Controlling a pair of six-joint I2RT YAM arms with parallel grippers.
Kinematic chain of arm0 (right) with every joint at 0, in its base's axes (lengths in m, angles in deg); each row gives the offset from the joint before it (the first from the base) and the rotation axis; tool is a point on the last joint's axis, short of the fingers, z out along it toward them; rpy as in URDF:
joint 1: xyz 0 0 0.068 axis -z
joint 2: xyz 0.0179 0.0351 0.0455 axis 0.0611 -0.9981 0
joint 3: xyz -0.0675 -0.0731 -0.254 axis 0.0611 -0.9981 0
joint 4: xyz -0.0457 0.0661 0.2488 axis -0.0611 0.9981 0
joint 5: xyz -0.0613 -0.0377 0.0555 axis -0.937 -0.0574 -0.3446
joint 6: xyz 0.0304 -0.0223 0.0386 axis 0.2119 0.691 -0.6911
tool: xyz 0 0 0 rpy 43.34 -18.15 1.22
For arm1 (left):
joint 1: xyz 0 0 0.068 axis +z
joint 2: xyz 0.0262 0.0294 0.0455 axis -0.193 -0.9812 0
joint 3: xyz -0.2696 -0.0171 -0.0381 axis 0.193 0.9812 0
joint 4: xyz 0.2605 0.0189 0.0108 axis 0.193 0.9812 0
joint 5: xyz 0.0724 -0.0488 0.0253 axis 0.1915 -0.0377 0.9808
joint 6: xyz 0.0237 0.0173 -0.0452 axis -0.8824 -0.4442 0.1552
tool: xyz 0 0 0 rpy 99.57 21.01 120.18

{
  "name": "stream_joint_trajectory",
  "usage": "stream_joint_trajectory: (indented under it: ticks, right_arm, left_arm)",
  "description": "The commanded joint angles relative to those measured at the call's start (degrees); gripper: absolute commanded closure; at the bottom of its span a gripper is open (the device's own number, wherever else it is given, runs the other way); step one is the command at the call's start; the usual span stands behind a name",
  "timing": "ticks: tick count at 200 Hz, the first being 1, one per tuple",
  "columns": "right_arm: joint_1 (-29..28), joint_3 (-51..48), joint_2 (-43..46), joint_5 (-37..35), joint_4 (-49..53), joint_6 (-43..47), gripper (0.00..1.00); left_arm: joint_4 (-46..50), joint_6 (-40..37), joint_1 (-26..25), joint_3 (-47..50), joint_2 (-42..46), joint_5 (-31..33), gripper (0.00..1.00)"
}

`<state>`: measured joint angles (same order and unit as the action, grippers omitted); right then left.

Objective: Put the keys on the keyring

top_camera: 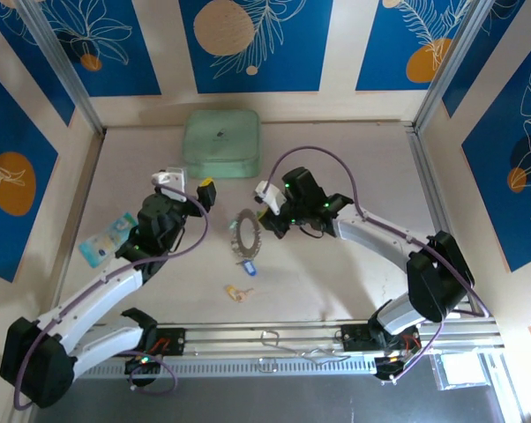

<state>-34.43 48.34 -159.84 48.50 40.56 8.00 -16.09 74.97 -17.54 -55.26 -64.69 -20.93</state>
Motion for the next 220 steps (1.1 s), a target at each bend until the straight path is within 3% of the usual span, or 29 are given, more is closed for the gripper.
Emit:
stream_joint_trajectory:
  ticks: [1,47,89,103,126,154,200,220]
  right_arm:
    - [2.5,-1.0,2.3,-4.3,8.6,3.2,1.00]
    - [3.1,-2.6,1.2,-17.0,20.5,8.6,0.99]
    - [2.9,-4.7,0.3,-24.4,23.0,10.6,0.96]
    - [2.6,-5.0,-1.5,-26.7,24.9,12.4,0.94]
    - [1.4,-4.3,-7.6,-36.2,29.3,15.1,0.93]
    - [1.2,-2.9,-10.9,-37.9,30.4,14.3,0.92]
    - [2.0,-2.3,-9.1,-38.7,30.8,13.0,0.64]
    - [3.1,-2.3,-5.0,-36.1,30.0,11.1,0.59]
  left_arm:
    - [4.7,2.9,1.2,-3.0,-2.2,-2.5,0.17]
    - [4.8,3.8,1.9,-3.9,-6.8,-5.4,0.17]
    - [3.5,3.2,2.2,-4.6,-9.4,-7.6,0.17]
    - [3.2,1.6,2.2,-4.8,-10.0,-9.7,0.17]
    - [2.8,-0.2,2.2,-4.5,-10.5,-11.6,0.17]
    - [1.6,-0.8,2.2,-3.1,-10.4,-11.8,0.17]
    - [1.6,-1.4,2.2,-2.7,-10.4,-12.5,0.17]
    - [1.3,-1.4,2.2,-2.7,-10.9,-13.4,0.17]
